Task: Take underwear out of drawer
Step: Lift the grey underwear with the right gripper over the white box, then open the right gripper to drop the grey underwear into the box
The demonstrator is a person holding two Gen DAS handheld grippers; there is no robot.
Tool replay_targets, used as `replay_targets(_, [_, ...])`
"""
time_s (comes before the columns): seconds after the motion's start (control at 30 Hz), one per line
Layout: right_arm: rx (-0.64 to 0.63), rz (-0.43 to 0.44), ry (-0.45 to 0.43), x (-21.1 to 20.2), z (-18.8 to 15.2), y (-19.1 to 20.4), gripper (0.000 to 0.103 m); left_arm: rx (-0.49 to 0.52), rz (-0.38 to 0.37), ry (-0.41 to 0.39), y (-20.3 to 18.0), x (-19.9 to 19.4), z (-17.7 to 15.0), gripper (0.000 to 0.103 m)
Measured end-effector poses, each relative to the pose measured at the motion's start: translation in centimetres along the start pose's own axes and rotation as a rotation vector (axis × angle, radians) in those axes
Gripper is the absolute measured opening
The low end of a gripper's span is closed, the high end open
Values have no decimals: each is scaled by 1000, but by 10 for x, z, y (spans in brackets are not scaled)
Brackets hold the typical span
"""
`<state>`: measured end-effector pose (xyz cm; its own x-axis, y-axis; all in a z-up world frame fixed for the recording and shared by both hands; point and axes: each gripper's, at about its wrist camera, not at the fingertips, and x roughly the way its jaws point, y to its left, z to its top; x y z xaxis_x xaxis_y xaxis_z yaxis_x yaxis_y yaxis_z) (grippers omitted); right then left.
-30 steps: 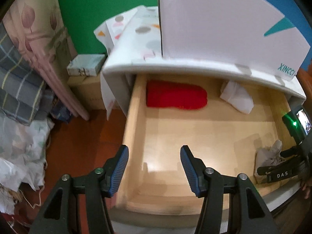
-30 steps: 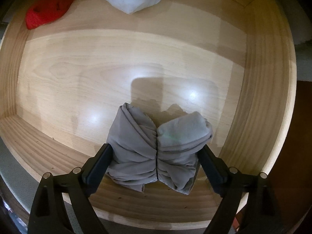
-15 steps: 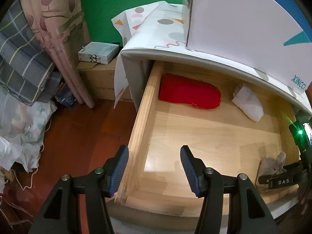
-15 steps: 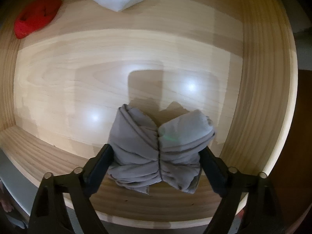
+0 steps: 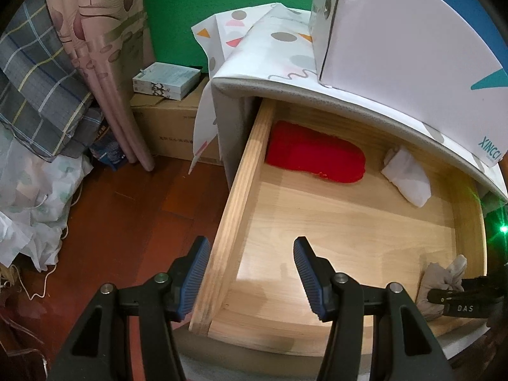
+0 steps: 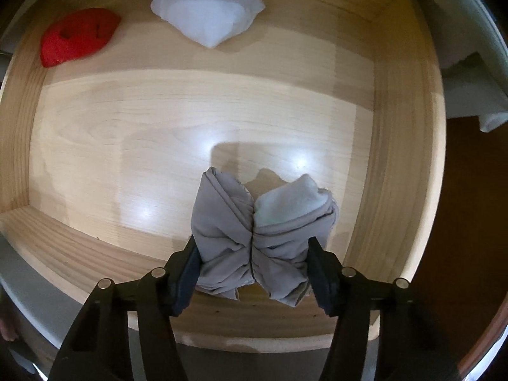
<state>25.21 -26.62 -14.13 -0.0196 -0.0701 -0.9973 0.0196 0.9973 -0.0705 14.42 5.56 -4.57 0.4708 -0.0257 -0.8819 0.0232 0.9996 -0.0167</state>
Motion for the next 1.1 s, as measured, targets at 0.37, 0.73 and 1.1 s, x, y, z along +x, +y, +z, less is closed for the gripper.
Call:
replay_targets(0.37, [39,66,-139,-56,-13,-11,55,0,10,-4,1,0,-1,56])
replay_targets(0.73, [40,96,-346,-169,-43,-36,55,-2,18,-11,2,-2,-1,56])
replay_targets(1.1, [66,103,-544,-269,-6,-30,55,3,17,-12,4,-3,-1,56])
